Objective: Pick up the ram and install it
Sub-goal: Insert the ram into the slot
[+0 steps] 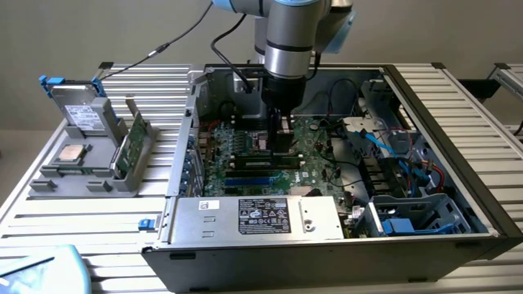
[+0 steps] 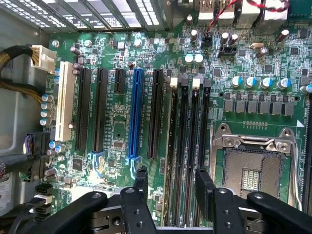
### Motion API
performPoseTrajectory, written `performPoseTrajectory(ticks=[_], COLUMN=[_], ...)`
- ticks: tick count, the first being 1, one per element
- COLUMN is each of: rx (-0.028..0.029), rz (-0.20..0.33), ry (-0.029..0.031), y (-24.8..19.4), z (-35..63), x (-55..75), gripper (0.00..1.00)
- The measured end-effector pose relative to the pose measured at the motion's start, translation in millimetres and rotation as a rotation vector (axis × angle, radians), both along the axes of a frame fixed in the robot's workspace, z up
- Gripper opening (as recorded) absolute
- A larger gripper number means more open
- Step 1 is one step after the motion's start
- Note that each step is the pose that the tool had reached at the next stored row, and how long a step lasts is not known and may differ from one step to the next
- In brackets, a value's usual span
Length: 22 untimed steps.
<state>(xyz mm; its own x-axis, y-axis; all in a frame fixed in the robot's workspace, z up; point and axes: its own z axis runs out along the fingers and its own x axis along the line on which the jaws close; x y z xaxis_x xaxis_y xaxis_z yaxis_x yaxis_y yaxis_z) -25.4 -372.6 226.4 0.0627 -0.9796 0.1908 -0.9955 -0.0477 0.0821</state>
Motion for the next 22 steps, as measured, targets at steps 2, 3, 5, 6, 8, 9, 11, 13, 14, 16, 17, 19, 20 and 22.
performPoseTrajectory(ticks=[2, 3, 5, 6, 8, 9, 11, 13, 14, 16, 17, 19, 20, 22], rx=[-0.0001, -0.0001, 0.0001, 0.0002, 0.0003, 0.0004, 0.0007, 0.0004, 0.0004, 0.0004, 0.0004, 0.0004, 0.0004, 0.0003], rz=[0.0, 0.0, 0.0, 0.0, 0.0, 0.0, 0.0, 0.0, 0.0, 0.0, 0.0, 0.0, 0.0, 0.0], ry=[0.0001, 0.0001, 0.0001, 0.0001, 0.0, 0.0001, -0.0001, 0.0, 0.0001, 0.0, 0.0001, 0.0, 0.0, 0.0001], y=[0.1, 0.2, 0.2, 0.2, 0.2, 0.2, 0.3, 0.2, 0.2, 0.2, 0.2, 0.2, 0.2, 0.2], z=[3.9, 6.5, 11.3, 13.6, 16.5, 17.1, 17.2, 17.3, 17.4, 17.4, 17.4, 17.4, 17.4, 17.4], x=[-2.2, -3.3, -5.3, -6.1, -7.5, -7.8, -8.1, -8.1, -8.2, -8.2, -8.2, -8.2, -8.2, -8.2], gripper=[0.52, 0.52, 0.52, 0.52, 0.5, 0.43, 0.37, 0.25, 0.19, 0.13, 0.11, 0.11, 0.11, 0.11])
